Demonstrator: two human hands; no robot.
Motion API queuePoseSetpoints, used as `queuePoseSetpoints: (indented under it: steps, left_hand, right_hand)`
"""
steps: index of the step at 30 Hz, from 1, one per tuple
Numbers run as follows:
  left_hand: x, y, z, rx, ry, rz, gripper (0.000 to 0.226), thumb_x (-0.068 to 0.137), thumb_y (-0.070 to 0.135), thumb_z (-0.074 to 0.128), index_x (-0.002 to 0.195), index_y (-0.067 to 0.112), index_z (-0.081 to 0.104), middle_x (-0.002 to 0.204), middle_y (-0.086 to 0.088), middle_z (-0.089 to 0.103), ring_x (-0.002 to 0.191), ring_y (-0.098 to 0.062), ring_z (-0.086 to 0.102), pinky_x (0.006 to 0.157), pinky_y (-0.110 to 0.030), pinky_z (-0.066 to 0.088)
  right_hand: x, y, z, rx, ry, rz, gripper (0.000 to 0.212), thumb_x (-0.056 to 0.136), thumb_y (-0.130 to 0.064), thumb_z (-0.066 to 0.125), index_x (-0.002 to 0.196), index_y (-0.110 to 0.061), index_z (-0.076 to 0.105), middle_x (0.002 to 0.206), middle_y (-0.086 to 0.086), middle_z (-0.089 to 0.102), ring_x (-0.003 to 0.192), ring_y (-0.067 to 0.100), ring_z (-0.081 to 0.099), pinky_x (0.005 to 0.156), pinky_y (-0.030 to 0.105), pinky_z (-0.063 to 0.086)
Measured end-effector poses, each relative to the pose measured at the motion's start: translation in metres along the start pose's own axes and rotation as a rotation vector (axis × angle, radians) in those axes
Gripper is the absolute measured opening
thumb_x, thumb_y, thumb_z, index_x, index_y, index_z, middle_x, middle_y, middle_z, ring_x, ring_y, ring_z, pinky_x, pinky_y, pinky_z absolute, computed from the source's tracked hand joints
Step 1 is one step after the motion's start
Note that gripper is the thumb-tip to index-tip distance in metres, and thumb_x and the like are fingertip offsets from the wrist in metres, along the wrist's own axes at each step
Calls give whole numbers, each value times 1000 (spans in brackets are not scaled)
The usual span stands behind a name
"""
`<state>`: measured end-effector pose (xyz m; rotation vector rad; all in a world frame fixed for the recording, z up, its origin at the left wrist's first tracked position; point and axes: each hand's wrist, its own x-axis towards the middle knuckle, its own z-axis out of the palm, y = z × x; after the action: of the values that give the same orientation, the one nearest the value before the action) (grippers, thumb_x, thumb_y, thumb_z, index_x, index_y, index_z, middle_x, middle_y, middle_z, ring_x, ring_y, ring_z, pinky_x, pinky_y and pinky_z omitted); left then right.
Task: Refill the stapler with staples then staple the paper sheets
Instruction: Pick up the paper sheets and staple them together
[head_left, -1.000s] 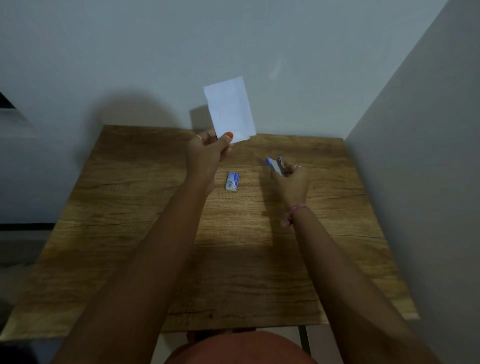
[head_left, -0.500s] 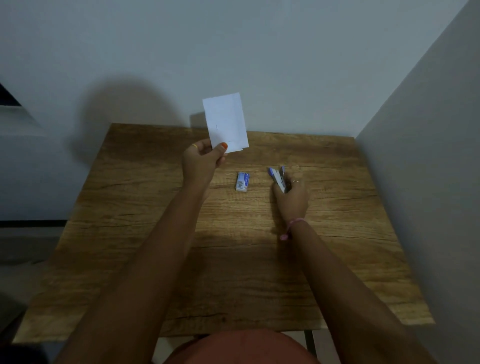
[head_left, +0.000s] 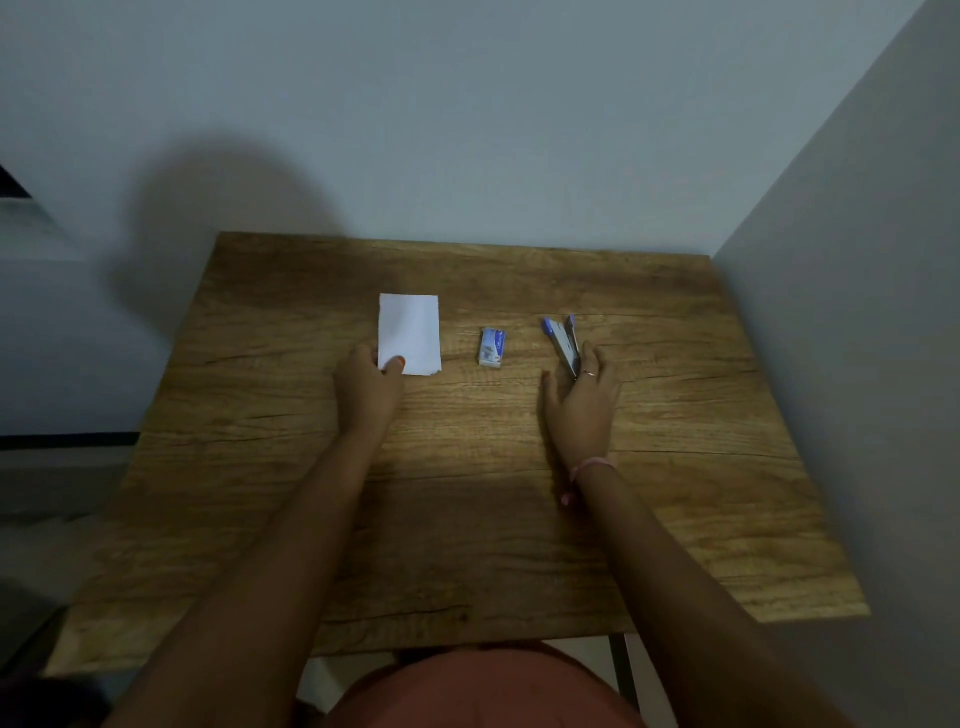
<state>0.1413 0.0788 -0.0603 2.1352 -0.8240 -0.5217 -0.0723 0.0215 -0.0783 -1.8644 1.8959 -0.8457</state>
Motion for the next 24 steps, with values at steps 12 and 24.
queuePoseSetpoints:
  steps: [12, 24]
  left_hand:
    - [-7, -12, 11, 133, 74, 87, 49, 93, 30, 54, 134, 4, 48, 128, -19, 45, 118, -31, 44, 99, -42, 46]
    - [-14, -3, 7, 13, 195, 50, 55, 91, 29, 61, 134, 1, 42, 134, -21, 37, 110, -29, 53, 87, -34, 53]
  right_hand:
    - [-4, -1, 2, -44, -2, -42, 58, 93, -26, 55, 144, -7, 35, 149, 18, 34, 138, 30, 30, 113, 38, 29]
    - [-1, -3, -4, -59, -14, -1, 63, 91, -28, 59, 145, -10, 33, 151, 16, 31, 140, 29, 28, 113, 40, 29]
